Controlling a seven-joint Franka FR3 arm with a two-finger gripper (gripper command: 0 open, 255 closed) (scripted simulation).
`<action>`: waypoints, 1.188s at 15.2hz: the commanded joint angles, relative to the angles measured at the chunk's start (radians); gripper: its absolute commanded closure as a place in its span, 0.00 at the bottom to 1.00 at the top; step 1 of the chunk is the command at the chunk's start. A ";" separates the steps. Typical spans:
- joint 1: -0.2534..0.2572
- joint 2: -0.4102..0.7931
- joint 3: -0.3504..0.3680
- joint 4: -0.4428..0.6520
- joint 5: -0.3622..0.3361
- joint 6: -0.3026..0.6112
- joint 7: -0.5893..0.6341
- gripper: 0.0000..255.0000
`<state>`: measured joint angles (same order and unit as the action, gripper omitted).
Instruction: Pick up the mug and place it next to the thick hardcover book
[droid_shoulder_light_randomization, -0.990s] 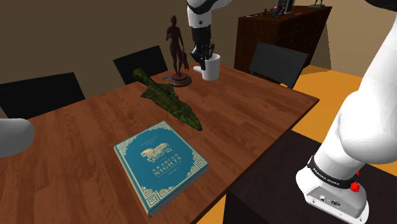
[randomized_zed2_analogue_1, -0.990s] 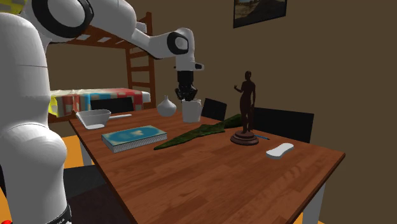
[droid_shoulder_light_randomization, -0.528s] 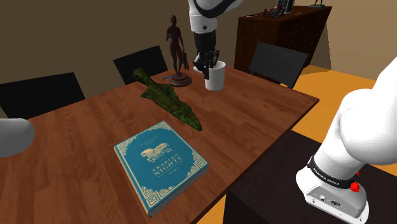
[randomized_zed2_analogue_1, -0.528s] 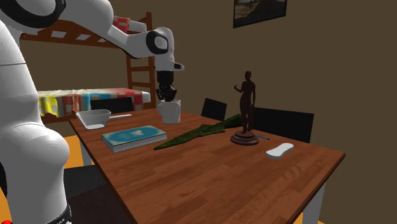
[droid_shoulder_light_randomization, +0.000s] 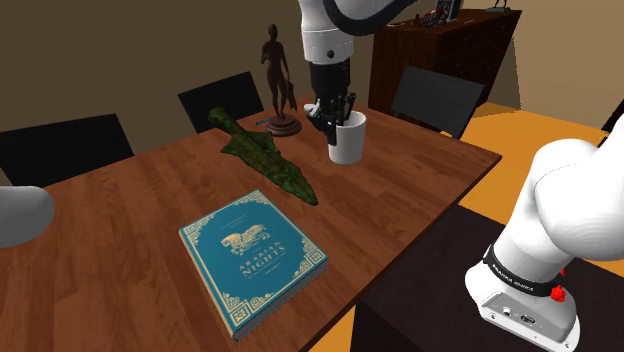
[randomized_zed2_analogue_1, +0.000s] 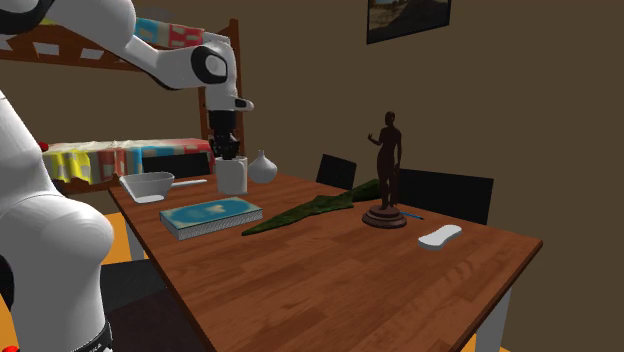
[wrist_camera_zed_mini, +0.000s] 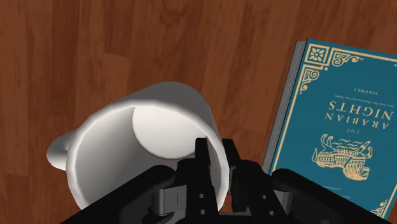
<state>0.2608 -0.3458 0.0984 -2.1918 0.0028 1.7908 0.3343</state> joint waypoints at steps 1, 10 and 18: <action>0.019 -0.040 0.026 -0.031 0.016 -0.009 0.039 1.00; 0.085 -0.140 0.122 -0.146 0.081 0.009 0.166 1.00; 0.087 -0.120 0.132 -0.238 0.086 0.121 0.168 1.00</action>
<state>0.3472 -0.4683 0.2289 -2.4182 0.0880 1.8969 0.5020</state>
